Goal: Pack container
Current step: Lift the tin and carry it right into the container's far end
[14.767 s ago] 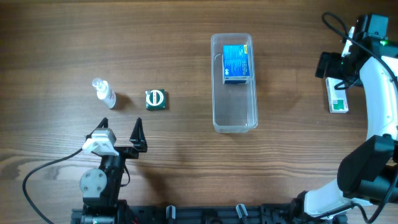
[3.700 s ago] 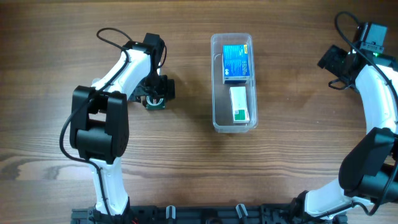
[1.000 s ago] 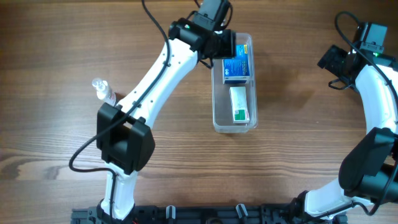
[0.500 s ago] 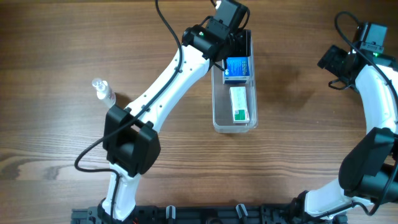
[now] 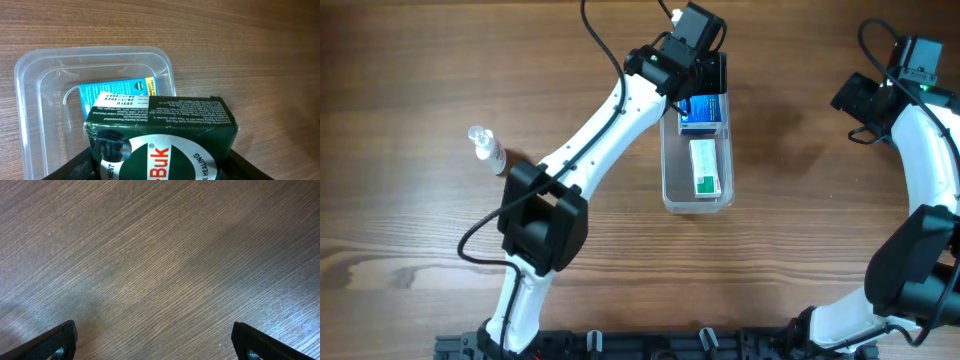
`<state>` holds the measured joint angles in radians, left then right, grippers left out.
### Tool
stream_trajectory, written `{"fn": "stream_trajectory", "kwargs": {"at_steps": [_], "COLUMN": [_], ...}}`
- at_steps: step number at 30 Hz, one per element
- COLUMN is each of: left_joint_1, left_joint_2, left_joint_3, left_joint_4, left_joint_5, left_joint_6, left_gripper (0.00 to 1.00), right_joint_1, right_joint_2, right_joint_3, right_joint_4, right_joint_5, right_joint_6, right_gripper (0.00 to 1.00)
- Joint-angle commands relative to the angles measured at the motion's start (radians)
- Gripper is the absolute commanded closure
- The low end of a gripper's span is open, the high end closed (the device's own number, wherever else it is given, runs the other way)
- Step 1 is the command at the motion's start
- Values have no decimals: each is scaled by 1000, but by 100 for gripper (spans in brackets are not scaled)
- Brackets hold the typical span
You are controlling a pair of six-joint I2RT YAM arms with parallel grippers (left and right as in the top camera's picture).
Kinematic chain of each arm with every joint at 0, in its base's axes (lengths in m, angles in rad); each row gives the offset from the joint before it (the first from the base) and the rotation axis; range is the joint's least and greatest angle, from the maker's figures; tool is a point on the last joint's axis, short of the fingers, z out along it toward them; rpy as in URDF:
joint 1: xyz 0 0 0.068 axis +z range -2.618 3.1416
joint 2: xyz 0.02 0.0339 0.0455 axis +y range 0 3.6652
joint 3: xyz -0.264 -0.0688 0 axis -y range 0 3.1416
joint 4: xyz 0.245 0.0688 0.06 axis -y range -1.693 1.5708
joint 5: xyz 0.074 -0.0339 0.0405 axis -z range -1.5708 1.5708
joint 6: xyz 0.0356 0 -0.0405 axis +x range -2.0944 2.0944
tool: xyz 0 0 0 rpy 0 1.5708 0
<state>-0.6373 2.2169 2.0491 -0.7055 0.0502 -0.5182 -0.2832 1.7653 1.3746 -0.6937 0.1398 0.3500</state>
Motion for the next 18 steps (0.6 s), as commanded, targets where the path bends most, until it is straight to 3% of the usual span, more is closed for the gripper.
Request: {"fn": "stream_trajectory", "kwargs": {"at_steps": [1,18], "left_joint_1": [-9,-9], "left_joint_2": [47,54], "left_joint_3": [19,19], "left_joint_4": [3,-20], "left_joint_5": [-10,-51], "left_joint_6": [-22,-51], "left_gripper": [37,33], "right_joint_1": [0,0], "right_joint_2": [-1,-1], "right_joint_3": [-5,-5], "right_joint_4": [2,2], "right_joint_5": [10,10], "right_joint_6": [-7,-7], "right_gripper": [0,0]}}
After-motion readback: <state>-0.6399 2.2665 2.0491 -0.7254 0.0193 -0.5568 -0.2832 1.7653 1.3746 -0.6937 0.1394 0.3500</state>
